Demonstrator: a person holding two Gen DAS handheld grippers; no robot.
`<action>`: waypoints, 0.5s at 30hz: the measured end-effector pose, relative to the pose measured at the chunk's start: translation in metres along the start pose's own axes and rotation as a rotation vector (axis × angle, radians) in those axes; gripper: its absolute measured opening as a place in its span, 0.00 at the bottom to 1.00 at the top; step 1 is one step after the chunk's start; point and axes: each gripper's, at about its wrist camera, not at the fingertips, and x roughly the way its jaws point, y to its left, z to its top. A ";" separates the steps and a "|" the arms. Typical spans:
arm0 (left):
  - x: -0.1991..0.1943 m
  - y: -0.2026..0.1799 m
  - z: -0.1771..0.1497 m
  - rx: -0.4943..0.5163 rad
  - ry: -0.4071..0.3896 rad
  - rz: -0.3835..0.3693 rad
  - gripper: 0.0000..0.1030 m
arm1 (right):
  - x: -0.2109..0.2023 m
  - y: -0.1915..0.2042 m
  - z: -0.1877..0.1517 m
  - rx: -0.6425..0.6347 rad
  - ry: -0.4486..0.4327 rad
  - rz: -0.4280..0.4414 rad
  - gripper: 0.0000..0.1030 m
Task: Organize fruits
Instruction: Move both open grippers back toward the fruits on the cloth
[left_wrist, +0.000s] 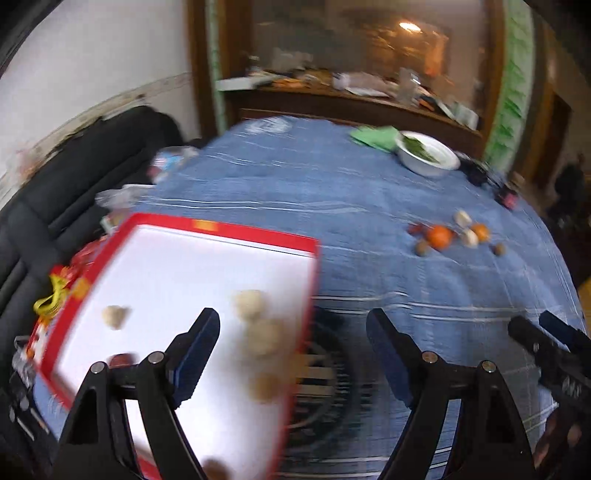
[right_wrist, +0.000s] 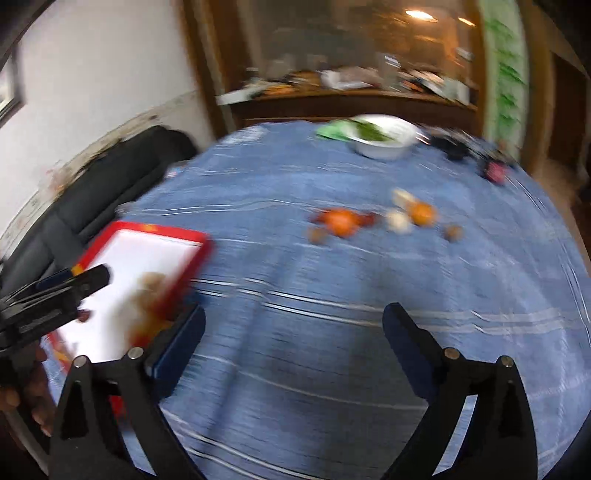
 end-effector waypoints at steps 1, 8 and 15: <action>0.004 -0.010 0.001 0.020 0.013 -0.014 0.79 | 0.001 -0.019 -0.002 0.042 0.010 -0.024 0.94; 0.032 -0.067 0.012 0.109 0.035 -0.046 0.79 | 0.009 -0.091 -0.004 0.166 0.024 -0.101 0.91; 0.070 -0.098 0.027 0.140 0.045 -0.061 0.79 | 0.039 -0.125 0.031 0.162 0.033 -0.166 0.73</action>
